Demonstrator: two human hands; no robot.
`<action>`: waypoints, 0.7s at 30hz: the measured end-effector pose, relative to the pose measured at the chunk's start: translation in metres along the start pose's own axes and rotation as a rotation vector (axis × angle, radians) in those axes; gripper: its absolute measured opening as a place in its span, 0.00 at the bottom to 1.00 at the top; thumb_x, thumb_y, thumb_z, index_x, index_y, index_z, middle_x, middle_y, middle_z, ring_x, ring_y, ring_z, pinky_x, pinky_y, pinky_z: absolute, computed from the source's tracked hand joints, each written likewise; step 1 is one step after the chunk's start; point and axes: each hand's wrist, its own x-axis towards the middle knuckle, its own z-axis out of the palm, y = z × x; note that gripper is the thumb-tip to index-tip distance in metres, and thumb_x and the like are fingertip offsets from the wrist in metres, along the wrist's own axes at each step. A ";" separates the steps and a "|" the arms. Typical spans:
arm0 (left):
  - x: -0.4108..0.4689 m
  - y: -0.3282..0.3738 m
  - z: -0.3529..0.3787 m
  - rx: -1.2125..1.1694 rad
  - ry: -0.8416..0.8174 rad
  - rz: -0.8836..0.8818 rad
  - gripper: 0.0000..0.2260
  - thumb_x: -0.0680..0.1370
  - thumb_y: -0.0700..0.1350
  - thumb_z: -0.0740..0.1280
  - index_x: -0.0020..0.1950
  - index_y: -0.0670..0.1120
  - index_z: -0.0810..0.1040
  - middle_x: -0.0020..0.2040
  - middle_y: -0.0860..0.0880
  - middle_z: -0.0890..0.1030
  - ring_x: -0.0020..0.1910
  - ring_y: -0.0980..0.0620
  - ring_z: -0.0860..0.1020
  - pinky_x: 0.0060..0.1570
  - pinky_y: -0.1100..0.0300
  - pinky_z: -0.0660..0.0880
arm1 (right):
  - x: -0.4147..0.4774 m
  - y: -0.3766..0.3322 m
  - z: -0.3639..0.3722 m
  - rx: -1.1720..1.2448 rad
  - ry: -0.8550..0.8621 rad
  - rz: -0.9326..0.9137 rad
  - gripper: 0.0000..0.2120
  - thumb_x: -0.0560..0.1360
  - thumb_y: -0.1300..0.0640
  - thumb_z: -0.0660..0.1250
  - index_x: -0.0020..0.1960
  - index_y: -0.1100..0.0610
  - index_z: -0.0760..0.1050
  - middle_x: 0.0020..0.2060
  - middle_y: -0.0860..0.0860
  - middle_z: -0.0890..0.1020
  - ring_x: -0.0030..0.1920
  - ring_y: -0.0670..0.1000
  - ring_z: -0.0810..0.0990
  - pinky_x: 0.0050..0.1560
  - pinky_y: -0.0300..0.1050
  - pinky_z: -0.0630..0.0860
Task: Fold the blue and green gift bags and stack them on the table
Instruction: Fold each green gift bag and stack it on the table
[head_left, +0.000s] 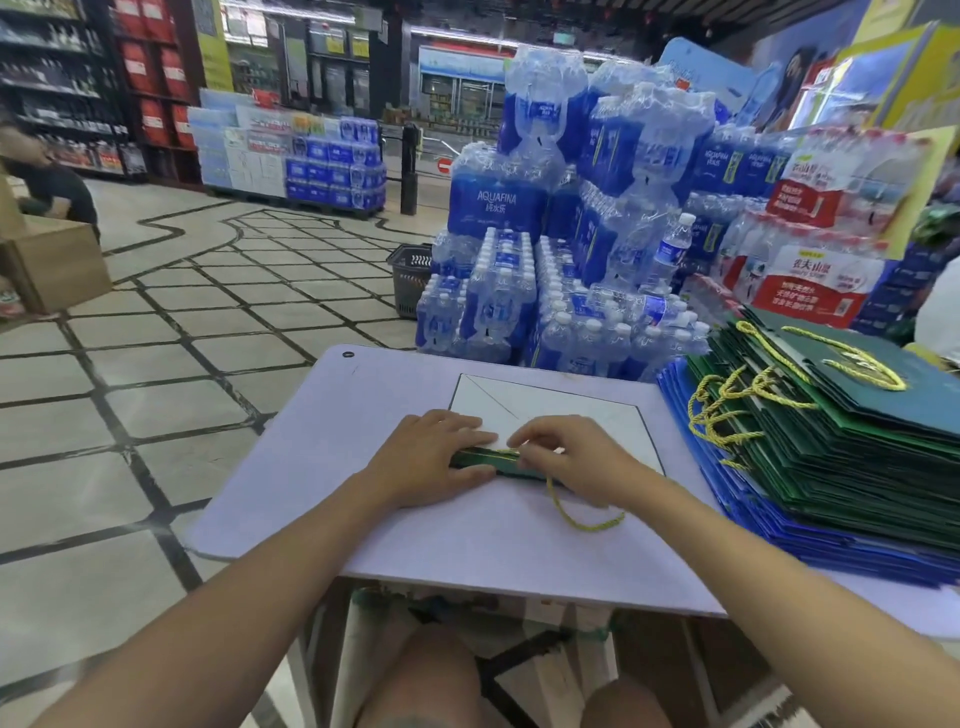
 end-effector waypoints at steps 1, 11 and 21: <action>0.000 0.001 0.000 -0.003 0.003 -0.002 0.29 0.77 0.74 0.55 0.76 0.66 0.68 0.77 0.60 0.68 0.77 0.55 0.62 0.72 0.50 0.62 | 0.004 0.004 -0.008 -0.052 0.005 0.028 0.07 0.79 0.57 0.70 0.53 0.49 0.84 0.43 0.41 0.86 0.47 0.37 0.82 0.51 0.33 0.75; -0.003 0.002 0.000 -0.021 0.014 -0.007 0.28 0.79 0.72 0.56 0.77 0.65 0.69 0.78 0.60 0.68 0.77 0.54 0.62 0.73 0.49 0.61 | 0.027 0.007 -0.012 -0.244 -0.082 0.076 0.07 0.79 0.59 0.66 0.50 0.49 0.82 0.41 0.43 0.85 0.39 0.42 0.83 0.46 0.40 0.79; -0.004 0.003 0.003 -0.031 0.047 -0.003 0.27 0.79 0.71 0.57 0.76 0.65 0.70 0.77 0.60 0.69 0.77 0.54 0.63 0.73 0.50 0.62 | 0.036 -0.002 -0.013 -0.438 -0.133 -0.057 0.07 0.79 0.56 0.68 0.51 0.50 0.85 0.42 0.38 0.80 0.44 0.40 0.77 0.45 0.31 0.70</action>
